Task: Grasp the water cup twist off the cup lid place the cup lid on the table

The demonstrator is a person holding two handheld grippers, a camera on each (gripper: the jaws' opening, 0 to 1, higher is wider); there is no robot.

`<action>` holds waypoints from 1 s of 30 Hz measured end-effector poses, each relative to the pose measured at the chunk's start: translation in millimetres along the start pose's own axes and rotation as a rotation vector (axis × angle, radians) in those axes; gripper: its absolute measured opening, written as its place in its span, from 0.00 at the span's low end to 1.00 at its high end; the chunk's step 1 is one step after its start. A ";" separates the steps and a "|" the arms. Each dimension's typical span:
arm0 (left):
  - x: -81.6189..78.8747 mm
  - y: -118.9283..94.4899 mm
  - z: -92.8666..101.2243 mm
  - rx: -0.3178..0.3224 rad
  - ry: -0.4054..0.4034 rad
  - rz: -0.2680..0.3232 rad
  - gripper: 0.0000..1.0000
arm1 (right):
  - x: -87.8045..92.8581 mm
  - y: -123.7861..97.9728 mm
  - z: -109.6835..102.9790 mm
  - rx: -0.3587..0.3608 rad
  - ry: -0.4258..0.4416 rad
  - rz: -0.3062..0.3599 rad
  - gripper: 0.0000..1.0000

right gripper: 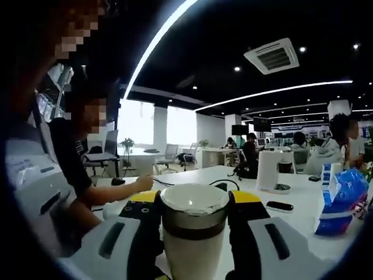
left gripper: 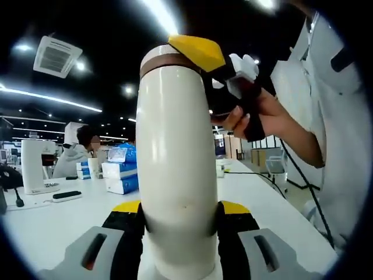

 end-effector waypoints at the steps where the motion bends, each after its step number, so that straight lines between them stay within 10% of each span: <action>1: 0.1 0.1 -0.3 0.000 0.000 0.000 0.50 | -0.2 0.0 1.1 -0.017 0.007 -0.004 0.48; 30: 0.2 -0.1 1.6 0.006 0.007 0.004 0.50 | 0.8 5.5 26.5 -0.439 0.037 -0.023 0.48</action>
Point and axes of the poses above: the point that each gripper's makers call its tool centre point, and the gripper's own axes: y roughly forward along the fingers, z roughly to its right, x roughly out of its underside, the point moved 9 cm from there along -y, roughly backward along the fingers, and after that the axes turned 3 degrees about y, right-handed, at the moved point
